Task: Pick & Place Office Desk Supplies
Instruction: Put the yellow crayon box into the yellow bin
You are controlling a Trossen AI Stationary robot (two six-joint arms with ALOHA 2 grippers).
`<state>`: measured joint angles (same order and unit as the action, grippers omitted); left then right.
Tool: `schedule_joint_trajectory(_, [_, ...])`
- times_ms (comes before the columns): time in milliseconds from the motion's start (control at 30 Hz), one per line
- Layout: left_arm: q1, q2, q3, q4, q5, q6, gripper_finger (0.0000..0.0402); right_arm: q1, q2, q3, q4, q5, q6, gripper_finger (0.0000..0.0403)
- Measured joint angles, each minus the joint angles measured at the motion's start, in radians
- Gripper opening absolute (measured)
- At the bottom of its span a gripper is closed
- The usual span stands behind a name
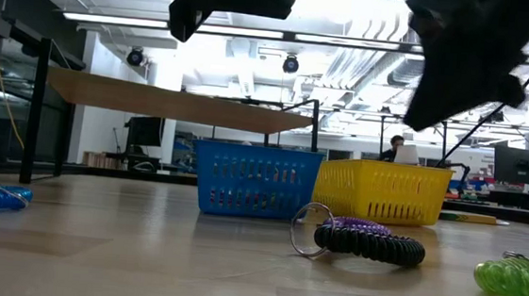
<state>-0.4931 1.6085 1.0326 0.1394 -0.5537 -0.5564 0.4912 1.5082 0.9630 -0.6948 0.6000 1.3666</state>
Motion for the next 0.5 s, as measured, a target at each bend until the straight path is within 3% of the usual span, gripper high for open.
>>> schedule_joint_trajectory(500, [0.000,0.000,-0.001,0.000,0.000,0.000,0.0045,0.083,-0.074,0.000,-0.411,0.020,0.298,0.0080])
